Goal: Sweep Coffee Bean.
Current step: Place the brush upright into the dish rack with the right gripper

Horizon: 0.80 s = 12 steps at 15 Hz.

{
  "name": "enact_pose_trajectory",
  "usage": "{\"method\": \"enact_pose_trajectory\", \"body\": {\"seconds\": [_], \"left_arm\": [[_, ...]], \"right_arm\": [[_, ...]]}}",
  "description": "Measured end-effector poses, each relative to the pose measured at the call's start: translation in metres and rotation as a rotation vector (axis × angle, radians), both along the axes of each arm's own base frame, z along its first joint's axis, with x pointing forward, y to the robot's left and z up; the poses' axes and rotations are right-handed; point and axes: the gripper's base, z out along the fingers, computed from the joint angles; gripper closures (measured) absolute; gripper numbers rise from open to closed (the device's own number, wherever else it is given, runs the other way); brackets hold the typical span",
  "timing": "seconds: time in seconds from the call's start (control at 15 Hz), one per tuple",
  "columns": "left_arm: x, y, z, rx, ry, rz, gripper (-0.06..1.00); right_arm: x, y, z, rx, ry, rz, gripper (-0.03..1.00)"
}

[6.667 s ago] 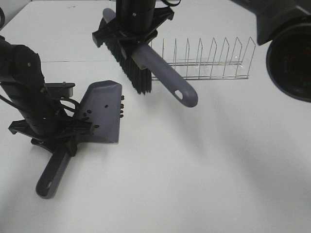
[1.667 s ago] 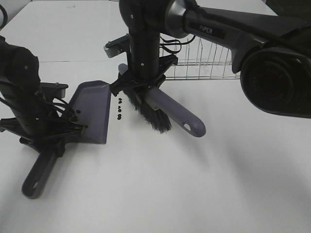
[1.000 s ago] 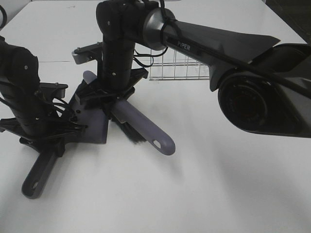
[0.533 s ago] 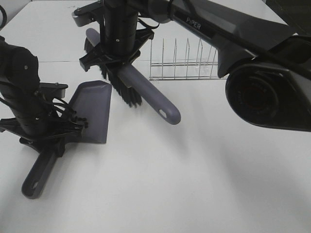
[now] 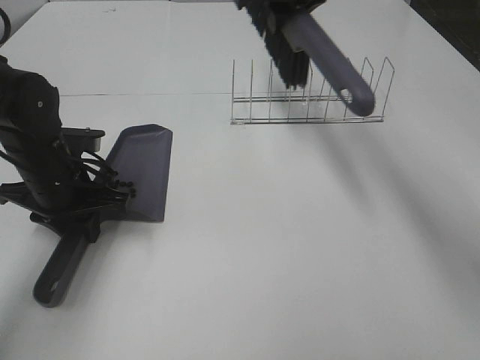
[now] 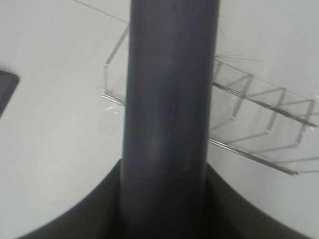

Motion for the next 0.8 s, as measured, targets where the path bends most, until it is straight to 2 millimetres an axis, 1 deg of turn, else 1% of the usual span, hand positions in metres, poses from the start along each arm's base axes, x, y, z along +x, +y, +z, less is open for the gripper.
{"method": "enact_pose_trajectory", "body": {"seconds": [0.07,0.2,0.33,0.4,0.47,0.53,0.6,0.67,0.8], "left_arm": [[0.000,0.000,0.000,0.000,0.000,0.000,0.63],[0.000,0.000,0.000,0.000,0.000,0.000,0.63],[0.000,0.000,0.000,0.000,0.000,0.000,0.63],[0.000,0.000,0.000,0.000,0.000,0.000,0.63],[0.000,0.000,0.000,0.000,0.000,0.000,0.63],[0.000,0.000,0.000,0.000,0.000,0.000,0.63],[0.000,0.000,0.000,0.000,0.000,0.000,0.63],[0.000,0.000,0.000,0.000,0.000,0.000,0.62],[0.000,0.000,0.000,0.000,0.000,0.000,0.62]], "right_arm": [[-0.003,-0.044,0.012,-0.010,0.024,-0.079,0.71],[-0.010,-0.086,0.019,-0.018,0.063,-0.158,0.71],[-0.024,-0.119,0.012,-0.005,0.143,-0.224,0.71],[-0.031,-0.131,0.005,-0.002,0.186,-0.249,0.71],[-0.033,-0.135,0.000,-0.001,0.208,-0.258,0.71],[-0.041,-0.148,-0.024,-0.018,0.294,-0.285,0.71],[-0.047,-0.152,-0.041,-0.034,0.355,-0.294,0.71],[-0.049,-0.153,-0.046,-0.038,0.378,-0.297,0.71],[-0.055,-0.156,-0.065,-0.039,0.428,-0.305,0.71]]}}
